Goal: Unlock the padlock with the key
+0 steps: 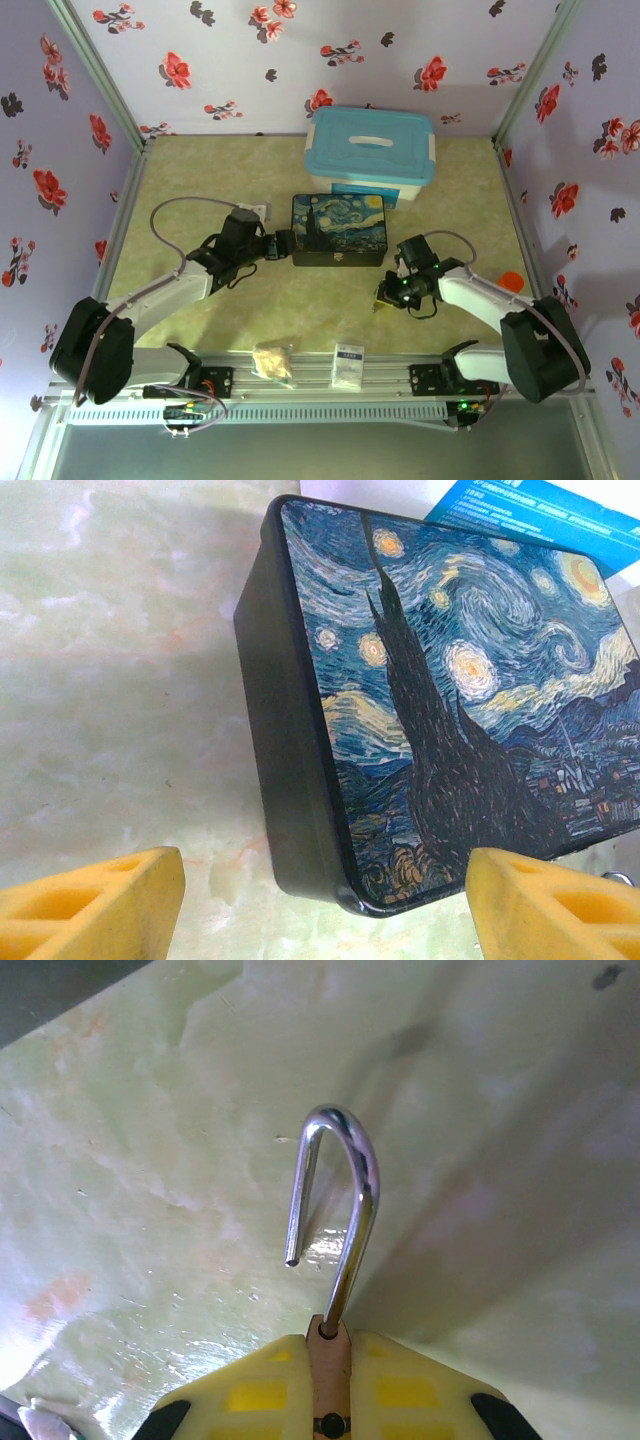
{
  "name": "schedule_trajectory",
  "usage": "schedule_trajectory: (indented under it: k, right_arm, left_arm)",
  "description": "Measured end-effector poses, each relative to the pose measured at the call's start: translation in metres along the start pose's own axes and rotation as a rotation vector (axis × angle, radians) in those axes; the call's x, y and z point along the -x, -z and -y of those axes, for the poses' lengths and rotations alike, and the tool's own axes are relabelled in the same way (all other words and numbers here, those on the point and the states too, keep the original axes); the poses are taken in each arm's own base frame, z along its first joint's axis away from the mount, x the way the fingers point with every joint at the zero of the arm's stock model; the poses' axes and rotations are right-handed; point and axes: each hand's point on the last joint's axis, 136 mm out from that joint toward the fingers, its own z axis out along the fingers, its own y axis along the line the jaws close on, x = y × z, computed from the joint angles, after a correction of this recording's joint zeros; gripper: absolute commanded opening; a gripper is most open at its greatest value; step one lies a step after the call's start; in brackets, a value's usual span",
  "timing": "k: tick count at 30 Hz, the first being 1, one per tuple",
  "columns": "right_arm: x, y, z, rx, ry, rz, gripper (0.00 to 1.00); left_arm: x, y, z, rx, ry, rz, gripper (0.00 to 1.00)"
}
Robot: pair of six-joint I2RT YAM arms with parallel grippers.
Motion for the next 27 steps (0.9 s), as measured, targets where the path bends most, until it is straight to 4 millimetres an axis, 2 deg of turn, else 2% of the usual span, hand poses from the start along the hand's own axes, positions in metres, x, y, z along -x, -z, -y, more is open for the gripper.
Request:
schedule_trajectory:
  k: [5, 6, 7, 8, 12, 18, 19, 20, 21, 22, 23, 27]
  right_arm:
    - [0.001, 0.005, 0.01, -0.063, 0.017, -0.008, 0.14]
    - [0.002, 0.006, 0.012, -0.079, 0.018, -0.005, 0.23]
    - [0.004, 0.008, 0.016, -0.107, 0.022, 0.006, 0.39]
    - [0.007, 0.01, 0.021, -0.14, 0.029, 0.019, 0.43]
    - [0.016, 0.017, 0.035, -0.248, 0.036, 0.053, 0.46]
    - [0.027, 0.024, 0.033, -0.31, 0.082, 0.119, 0.49]
    - [0.027, 0.024, 0.032, -0.322, 0.101, 0.129, 0.51]
    - [0.028, 0.026, 0.03, -0.333, 0.119, 0.144, 0.54]
    - [0.03, 0.028, 0.029, -0.339, 0.131, 0.162, 0.61]
    - [0.033, 0.032, 0.027, -0.344, 0.147, 0.197, 0.77]
    - [0.039, 0.038, 0.025, -0.348, 0.161, 0.237, 0.98]
    - [0.078, 0.078, 0.019, -0.376, 0.202, 0.498, 0.99]
  left_arm:
    - [-0.003, 0.0, -0.002, 0.003, 0.0, -0.006, 0.75]
    - [-0.004, 0.0, -0.002, 0.003, 0.0, -0.007, 0.75]
    - [-0.004, 0.0, -0.002, 0.004, 0.0, -0.007, 0.76]
    - [-0.004, 0.0, -0.002, 0.004, 0.0, -0.007, 0.77]
    - [-0.002, 0.003, -0.001, -0.002, 0.0, 0.002, 0.78]
    - [0.004, 0.015, 0.002, -0.014, -0.001, 0.021, 0.82]
    - [0.006, 0.019, 0.001, -0.012, 0.001, 0.027, 0.86]
    - [0.009, 0.023, 0.0, -0.011, 0.001, 0.039, 0.94]
    - [0.013, 0.028, -0.002, -0.005, 0.0, 0.055, 1.0]
    - [0.018, 0.034, -0.008, 0.012, -0.005, 0.076, 1.0]
    - [0.023, 0.039, -0.015, 0.033, -0.009, 0.101, 1.0]
    - [0.047, 0.056, -0.059, 0.184, -0.025, 0.207, 1.0]
